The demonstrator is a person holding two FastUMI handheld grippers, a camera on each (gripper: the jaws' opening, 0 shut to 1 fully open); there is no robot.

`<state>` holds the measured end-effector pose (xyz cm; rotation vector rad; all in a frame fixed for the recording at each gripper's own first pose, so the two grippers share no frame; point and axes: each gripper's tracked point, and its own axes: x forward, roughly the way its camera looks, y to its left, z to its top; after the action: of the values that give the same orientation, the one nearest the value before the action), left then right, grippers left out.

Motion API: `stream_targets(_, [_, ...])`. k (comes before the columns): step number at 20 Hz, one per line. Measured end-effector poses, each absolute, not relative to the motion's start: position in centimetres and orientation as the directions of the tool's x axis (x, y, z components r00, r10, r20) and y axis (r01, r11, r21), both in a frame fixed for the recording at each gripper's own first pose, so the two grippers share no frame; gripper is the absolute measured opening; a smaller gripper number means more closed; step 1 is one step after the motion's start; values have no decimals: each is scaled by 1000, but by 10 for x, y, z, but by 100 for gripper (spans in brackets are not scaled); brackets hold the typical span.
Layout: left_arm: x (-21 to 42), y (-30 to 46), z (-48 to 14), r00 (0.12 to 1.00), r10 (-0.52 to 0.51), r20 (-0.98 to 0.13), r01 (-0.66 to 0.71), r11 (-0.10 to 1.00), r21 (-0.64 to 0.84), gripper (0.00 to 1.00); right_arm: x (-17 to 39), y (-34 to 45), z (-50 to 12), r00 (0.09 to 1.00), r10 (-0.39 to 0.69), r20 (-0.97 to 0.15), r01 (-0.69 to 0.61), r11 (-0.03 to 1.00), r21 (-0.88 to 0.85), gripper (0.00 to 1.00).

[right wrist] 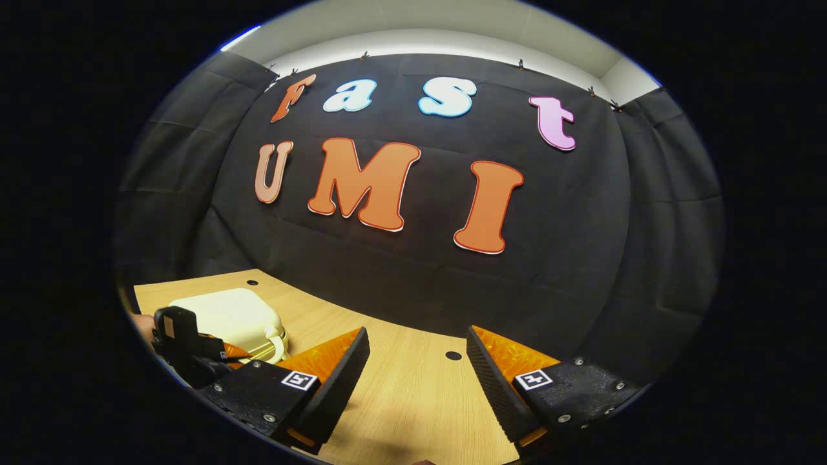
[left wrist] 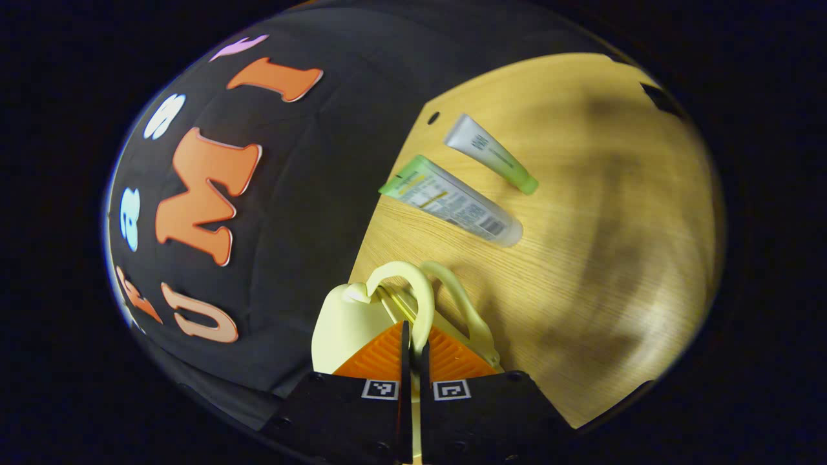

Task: First open the suitcase, pack the skin care products into it, and then close the suitcase.

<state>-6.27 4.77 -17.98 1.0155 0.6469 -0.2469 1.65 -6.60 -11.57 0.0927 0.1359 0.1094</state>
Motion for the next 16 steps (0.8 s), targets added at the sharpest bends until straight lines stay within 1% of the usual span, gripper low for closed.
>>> stream_targets(3, [-56,52,-150,837,60,-544,394,624,675,5,25,-57,-125,978,121,-167,-101,987,126,95])
stream_targets(5, [-54,59,-135,853,48,-520,331,720,610,5,28,-45,-129,972,140,-189,-111,981,159,95])
stream_targets(9, [-48,82,-95,890,57,-452,190,856,481,5,39,-14,-134,959,173,-226,-138,977,163,96])
stream_targets(12, [-48,100,-83,905,64,-421,120,911,396,5,43,4,-133,955,187,-232,-150,974,168,96])
stream_targets(16, [-44,131,-66,921,87,-379,34,953,300,5,46,29,-134,946,193,-260,-152,973,172,96])
